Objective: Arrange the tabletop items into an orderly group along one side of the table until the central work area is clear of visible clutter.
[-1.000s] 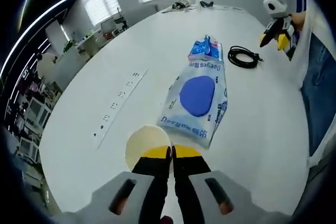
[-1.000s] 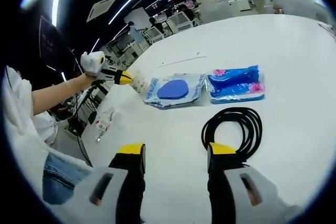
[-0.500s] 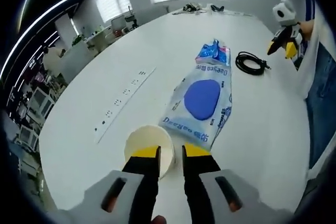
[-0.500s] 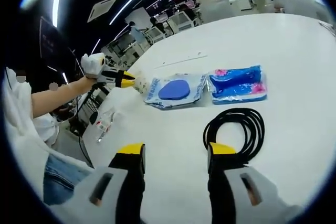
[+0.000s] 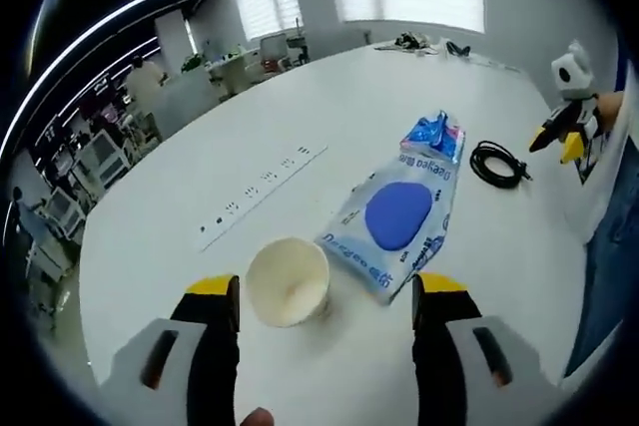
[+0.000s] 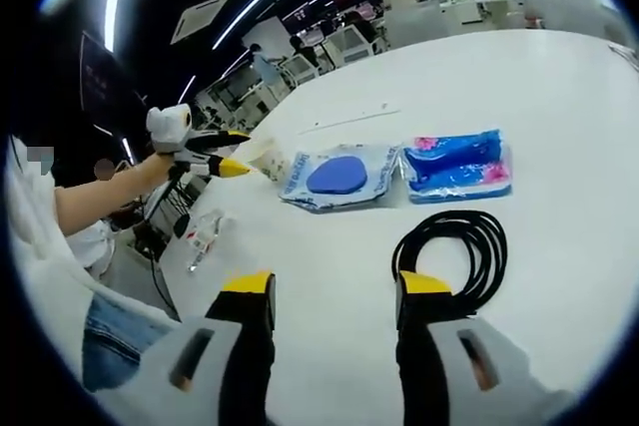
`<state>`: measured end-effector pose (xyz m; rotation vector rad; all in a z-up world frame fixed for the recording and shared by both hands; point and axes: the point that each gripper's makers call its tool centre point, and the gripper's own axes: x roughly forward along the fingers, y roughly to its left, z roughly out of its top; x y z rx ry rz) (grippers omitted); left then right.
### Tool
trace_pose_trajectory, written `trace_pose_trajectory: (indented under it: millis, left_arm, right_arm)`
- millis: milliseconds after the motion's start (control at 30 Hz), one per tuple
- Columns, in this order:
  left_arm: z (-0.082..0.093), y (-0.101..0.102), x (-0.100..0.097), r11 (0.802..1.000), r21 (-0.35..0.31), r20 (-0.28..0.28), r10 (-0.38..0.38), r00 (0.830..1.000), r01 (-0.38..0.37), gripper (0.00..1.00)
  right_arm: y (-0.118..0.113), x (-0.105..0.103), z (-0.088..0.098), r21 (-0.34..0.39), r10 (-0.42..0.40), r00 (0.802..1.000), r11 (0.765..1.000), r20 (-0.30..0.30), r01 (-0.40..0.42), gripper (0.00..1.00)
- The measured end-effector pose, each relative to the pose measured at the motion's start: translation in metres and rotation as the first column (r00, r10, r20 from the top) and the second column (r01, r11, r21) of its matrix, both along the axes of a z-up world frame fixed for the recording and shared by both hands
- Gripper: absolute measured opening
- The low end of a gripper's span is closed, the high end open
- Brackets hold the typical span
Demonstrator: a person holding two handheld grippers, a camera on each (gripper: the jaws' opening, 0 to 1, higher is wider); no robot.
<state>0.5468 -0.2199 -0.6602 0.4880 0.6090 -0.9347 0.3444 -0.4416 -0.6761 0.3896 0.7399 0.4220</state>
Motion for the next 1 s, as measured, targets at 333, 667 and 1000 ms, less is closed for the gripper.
trace_pose_trajectory:
  millis: [333,667,1000]
  left_arm:
    - [0.016,0.023,-0.028,0.994,-0.045,-0.011,0.103,0.995,-0.103,0.76]
    - [0.029,0.066,-0.07,0.97,-0.099,-0.003,0.224,0.975,-0.223,0.77]
    - [0.021,0.096,-0.096,0.951,-0.099,-0.034,0.293,0.956,-0.295,0.77]
  right_arm:
    - [0.001,-0.015,0.006,-0.002,-0.002,1.0,1.0,0.014,0.002,0.47]
    - [0.001,-0.028,0.004,0.02,-0.041,0.999,0.999,0.024,0.04,0.48]
    - [-0.014,-0.044,0.004,0.055,-0.131,0.991,0.99,0.011,0.13,0.48]
